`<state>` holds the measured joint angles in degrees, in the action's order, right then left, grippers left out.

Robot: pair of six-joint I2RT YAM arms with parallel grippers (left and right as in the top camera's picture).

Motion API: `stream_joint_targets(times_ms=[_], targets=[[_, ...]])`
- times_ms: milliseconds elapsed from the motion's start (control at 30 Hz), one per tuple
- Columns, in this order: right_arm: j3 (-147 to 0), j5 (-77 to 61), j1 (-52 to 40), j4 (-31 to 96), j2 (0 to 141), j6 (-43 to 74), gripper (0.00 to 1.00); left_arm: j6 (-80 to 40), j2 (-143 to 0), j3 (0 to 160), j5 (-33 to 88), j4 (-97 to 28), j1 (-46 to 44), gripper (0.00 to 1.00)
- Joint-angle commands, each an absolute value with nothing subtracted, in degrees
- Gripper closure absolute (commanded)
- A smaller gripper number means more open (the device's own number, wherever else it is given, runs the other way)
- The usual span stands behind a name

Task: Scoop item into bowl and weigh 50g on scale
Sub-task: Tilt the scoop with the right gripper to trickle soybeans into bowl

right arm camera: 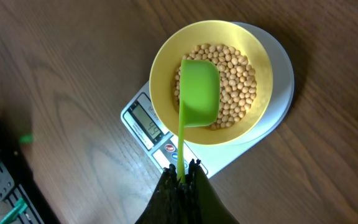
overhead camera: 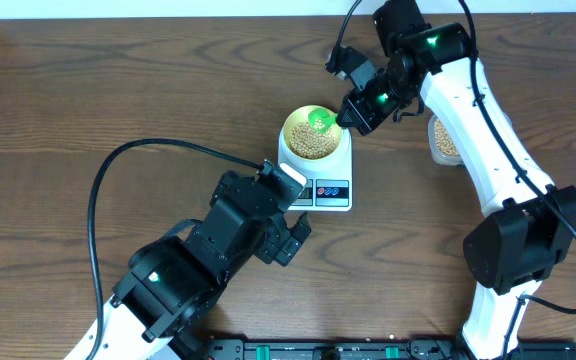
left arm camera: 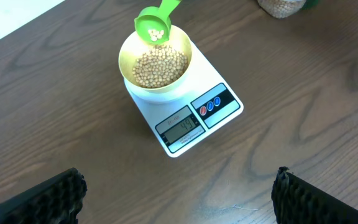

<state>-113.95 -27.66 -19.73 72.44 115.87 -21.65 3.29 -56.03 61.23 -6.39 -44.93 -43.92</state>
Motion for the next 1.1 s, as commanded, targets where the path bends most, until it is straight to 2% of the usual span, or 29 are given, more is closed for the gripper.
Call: stream_joint_targets(times_ms=[0,567,1067], targets=[[-115.07,-29.06,-20.16,72.64,114.91,-25.1,0.99,4.08,-55.72,62.96,-7.14,-44.88,-43.68,0.02],[-115.07,-26.81,-21.1,71.57,114.91,-32.23,0.99,4.08,-55.72,62.96,-7.14,-44.91,-43.68,0.02],[-115.07,-20.05,-23.27,70.06,114.91,-33.12,0.99,4.08,-55.72,62.96,-7.14,-44.88,-43.68,0.02]])
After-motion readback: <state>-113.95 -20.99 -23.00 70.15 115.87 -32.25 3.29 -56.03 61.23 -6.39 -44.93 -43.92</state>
